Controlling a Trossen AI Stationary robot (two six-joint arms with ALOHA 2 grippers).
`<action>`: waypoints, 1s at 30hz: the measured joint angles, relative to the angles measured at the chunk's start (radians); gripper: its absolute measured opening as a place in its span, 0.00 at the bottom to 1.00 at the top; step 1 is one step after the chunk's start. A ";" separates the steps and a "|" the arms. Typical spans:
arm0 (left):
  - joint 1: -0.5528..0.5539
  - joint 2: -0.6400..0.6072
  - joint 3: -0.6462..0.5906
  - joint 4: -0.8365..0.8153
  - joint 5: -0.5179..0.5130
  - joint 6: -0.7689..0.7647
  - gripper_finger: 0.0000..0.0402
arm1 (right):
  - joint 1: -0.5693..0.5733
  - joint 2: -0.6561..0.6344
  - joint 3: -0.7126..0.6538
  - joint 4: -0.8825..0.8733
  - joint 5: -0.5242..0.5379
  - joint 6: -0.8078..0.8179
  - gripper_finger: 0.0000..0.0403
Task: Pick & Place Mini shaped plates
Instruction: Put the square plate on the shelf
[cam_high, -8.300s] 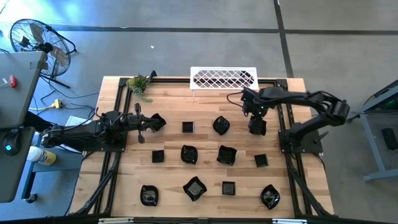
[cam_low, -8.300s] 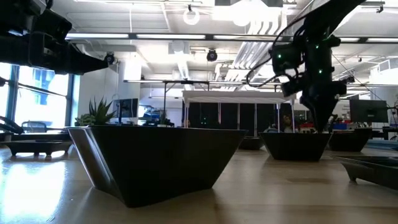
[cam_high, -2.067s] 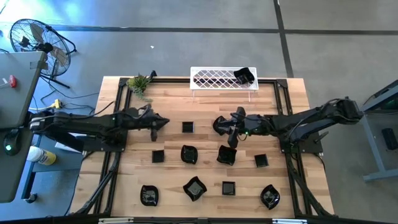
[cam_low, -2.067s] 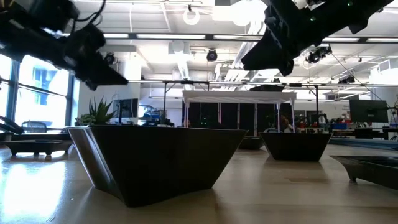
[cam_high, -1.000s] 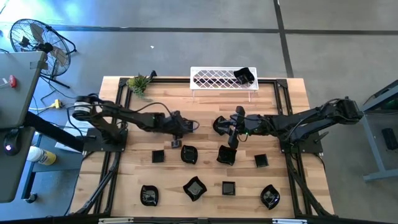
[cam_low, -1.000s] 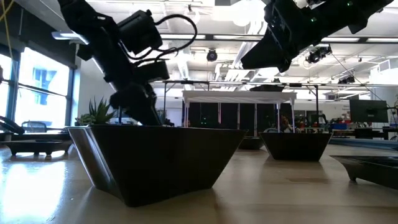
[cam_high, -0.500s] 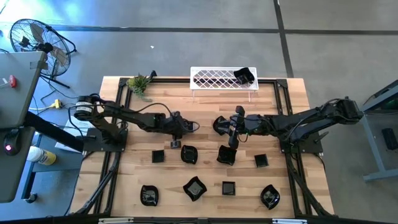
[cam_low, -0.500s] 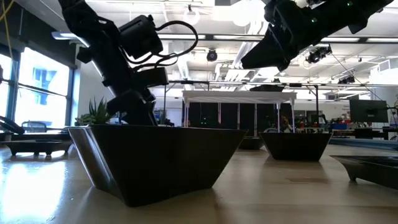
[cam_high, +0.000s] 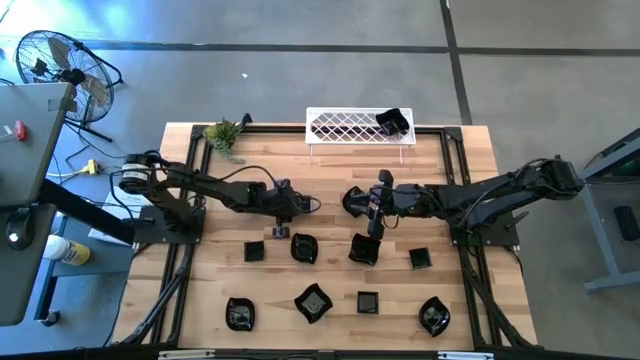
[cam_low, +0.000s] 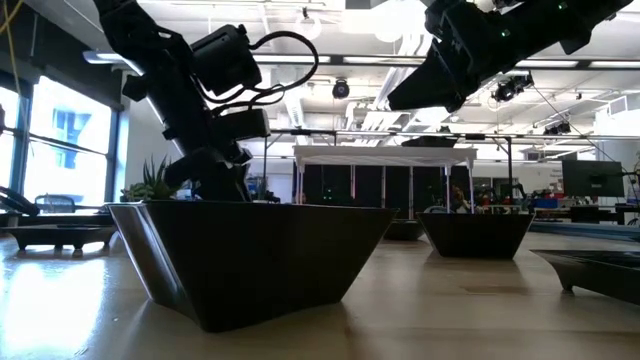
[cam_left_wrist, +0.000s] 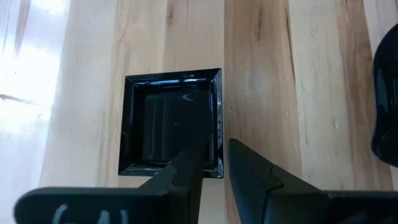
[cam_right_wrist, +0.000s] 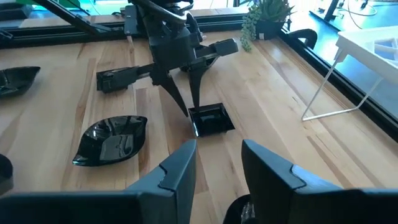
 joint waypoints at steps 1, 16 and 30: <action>0.000 0.000 0.000 0.000 0.000 0.000 0.17 | 0.000 0.000 0.000 0.000 0.000 0.000 0.31; 0.000 0.051 -0.001 0.039 -0.035 0.002 0.17 | 0.000 0.000 0.000 0.009 0.000 0.000 0.31; 0.000 -0.013 0.000 0.027 0.017 0.008 0.13 | 0.000 0.000 0.001 0.015 -0.001 0.000 0.31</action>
